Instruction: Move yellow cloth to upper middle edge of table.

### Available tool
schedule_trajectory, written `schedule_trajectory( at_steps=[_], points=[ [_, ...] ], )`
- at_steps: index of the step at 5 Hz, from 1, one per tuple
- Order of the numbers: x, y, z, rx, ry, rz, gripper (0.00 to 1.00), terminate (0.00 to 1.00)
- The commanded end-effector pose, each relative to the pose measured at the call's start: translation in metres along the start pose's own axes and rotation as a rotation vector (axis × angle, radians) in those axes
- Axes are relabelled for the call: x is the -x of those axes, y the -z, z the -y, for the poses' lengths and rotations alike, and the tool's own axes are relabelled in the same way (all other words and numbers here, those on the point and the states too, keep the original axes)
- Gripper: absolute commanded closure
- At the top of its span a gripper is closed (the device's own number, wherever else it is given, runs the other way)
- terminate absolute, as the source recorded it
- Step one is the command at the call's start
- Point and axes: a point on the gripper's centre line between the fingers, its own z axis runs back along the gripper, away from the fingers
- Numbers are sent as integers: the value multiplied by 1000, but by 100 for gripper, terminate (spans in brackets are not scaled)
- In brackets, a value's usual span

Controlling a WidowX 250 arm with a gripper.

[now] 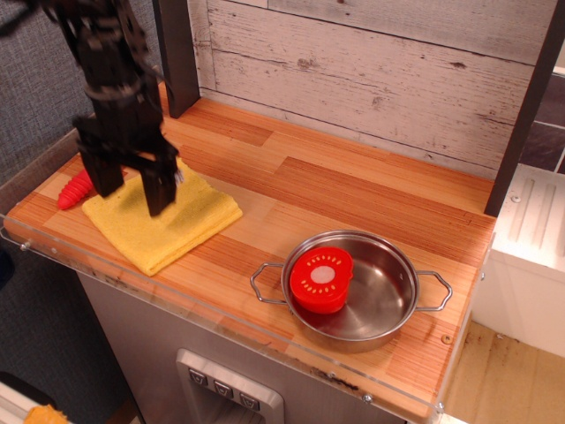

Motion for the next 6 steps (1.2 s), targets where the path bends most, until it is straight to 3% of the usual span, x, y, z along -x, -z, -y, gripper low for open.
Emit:
schedule_trajectory(
  at_steps=[1,3,6],
  points=[
    [-8,13,11,-24,70,66,0,0],
    [1,32,2,0,96,60,0,0],
    [-46,43,25,47,0,49,0,0]
  ],
)
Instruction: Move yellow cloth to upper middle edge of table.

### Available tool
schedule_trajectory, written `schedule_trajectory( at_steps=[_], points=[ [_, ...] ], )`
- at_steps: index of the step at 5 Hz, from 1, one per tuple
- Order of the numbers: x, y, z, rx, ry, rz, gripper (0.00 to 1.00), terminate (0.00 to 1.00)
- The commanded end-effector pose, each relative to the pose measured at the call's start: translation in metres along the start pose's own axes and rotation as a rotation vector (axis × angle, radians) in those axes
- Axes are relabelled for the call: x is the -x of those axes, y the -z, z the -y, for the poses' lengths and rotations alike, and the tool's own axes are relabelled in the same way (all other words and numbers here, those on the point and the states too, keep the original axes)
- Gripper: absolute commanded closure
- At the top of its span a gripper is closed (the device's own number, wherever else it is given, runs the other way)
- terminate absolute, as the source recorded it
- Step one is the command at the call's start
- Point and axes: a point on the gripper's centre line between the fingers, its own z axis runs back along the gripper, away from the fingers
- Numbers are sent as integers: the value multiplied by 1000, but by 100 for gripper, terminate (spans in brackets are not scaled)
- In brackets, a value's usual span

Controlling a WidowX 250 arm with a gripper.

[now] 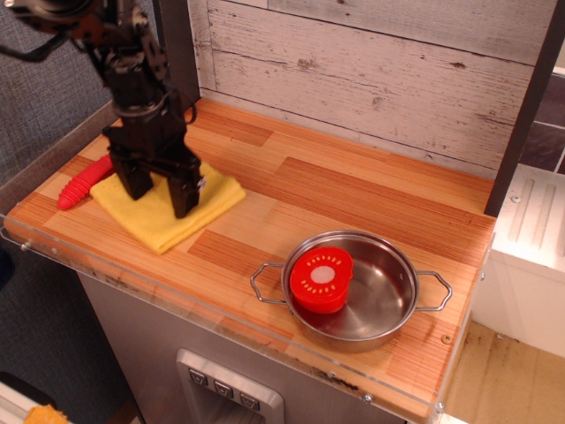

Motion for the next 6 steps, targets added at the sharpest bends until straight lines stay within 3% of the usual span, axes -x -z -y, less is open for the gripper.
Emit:
schedule_trajectory(
  at_steps=[1,4,6],
  points=[
    [-39,26,34,32,-45,-39,0,0],
    [-72,49,80,110,-134,-92,0,0],
    [-81,36,94,123,-127,-75,0,0]
  ],
)
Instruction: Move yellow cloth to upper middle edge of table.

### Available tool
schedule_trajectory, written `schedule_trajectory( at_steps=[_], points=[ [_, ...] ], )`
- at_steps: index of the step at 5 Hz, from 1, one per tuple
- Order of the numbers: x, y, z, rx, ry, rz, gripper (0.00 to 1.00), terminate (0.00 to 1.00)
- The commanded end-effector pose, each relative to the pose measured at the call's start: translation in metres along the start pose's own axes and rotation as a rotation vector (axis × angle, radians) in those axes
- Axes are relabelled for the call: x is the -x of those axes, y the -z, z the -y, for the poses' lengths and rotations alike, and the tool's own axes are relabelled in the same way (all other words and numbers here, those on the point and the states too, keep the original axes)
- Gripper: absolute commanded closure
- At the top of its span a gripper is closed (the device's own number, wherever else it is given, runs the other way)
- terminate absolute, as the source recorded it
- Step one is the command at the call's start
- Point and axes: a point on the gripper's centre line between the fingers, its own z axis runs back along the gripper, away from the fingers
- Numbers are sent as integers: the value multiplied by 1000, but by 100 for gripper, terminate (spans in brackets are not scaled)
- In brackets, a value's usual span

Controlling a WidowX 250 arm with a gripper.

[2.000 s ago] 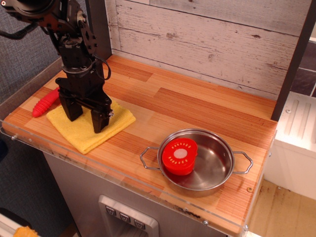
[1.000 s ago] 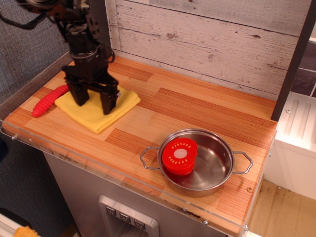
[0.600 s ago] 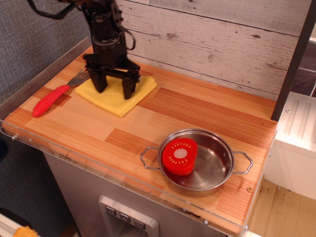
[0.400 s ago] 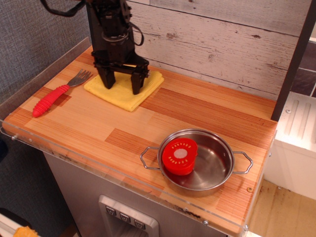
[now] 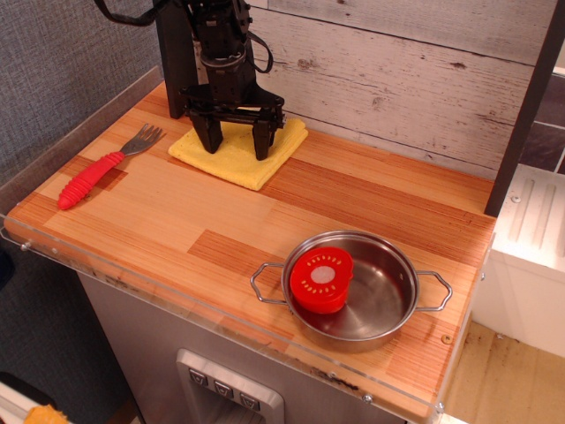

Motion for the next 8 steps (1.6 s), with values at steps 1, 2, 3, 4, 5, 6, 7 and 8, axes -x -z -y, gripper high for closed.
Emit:
schedule_trajectory(
  at_steps=[1,2,3,4,5,6,7,8],
  points=[
    [8,-2,49,-12,96,-51,0,0],
    [-1,-41,56,-51,101,-11,0,0],
    [1,-77,52,-87,83,20,0,0],
    [7,-101,45,-102,-4,36,0,0],
    [12,-117,43,-103,-38,32,0,0],
    [32,-131,39,-85,-21,-5,0,0],
    [53,-128,28,-90,51,-24,0,0],
    [61,-122,22,-125,100,-23,0,0]
  ],
)
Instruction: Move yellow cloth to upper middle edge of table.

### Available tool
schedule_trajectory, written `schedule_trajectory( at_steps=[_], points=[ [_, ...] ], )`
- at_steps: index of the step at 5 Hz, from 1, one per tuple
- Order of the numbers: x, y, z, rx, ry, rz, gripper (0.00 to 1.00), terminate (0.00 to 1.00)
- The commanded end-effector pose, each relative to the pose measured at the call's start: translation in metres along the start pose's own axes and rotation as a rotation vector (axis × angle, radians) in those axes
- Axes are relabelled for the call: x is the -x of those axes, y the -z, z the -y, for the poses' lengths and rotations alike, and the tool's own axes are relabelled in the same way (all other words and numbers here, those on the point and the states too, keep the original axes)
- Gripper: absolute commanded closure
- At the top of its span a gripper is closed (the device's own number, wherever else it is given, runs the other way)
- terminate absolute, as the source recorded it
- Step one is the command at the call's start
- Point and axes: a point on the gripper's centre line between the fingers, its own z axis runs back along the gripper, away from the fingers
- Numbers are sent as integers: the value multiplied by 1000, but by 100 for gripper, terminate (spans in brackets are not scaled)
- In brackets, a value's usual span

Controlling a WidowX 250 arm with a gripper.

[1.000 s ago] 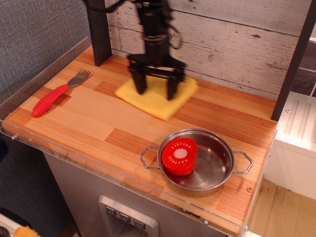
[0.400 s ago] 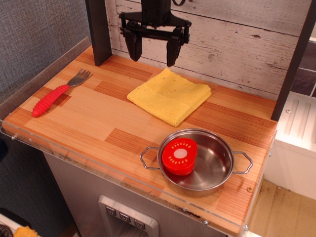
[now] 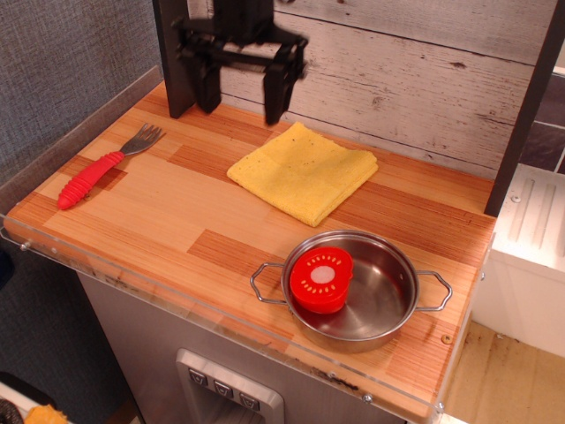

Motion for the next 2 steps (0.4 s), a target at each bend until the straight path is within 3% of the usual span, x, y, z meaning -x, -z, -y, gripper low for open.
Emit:
schedule_trajectory(
  at_steps=[1,2],
  points=[
    [4,-11,-9,-38,45,65,0,0],
    [4,-11,-9,-38,45,65,0,100]
  ],
)
